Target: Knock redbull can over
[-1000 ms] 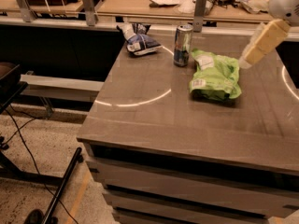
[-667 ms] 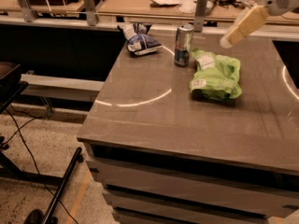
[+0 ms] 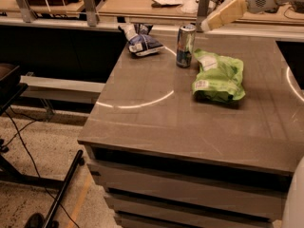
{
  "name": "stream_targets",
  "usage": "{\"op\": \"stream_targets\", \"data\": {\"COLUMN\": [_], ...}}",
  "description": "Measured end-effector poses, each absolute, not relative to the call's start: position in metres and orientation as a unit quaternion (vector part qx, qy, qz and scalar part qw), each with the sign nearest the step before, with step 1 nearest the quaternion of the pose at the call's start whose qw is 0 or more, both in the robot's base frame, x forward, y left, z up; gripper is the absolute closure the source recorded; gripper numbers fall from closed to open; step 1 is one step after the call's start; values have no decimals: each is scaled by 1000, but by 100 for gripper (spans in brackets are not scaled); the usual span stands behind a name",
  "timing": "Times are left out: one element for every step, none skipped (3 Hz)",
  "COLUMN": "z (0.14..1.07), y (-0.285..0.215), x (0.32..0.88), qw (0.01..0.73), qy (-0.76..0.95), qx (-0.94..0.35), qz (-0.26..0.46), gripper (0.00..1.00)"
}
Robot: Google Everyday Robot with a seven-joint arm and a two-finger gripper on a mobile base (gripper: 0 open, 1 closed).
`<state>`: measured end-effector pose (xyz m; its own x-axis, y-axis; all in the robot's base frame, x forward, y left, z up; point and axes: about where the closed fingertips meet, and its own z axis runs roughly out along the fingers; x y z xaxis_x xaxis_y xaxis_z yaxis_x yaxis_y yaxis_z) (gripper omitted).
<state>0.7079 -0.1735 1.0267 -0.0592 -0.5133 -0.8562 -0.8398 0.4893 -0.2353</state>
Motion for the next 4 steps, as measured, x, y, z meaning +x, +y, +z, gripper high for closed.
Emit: {"op": "stream_targets", "data": {"z": [1009,986,968,955], "y": [-154,-135,-123,-119], "x": [717,723,732,740], "qw": [513,517,516,524], "qy": [696,690,689,684], "qx": [-456,-446,-443,-439], "qz": [211,241,249,254], "gripper": [0,0,0,0]}}
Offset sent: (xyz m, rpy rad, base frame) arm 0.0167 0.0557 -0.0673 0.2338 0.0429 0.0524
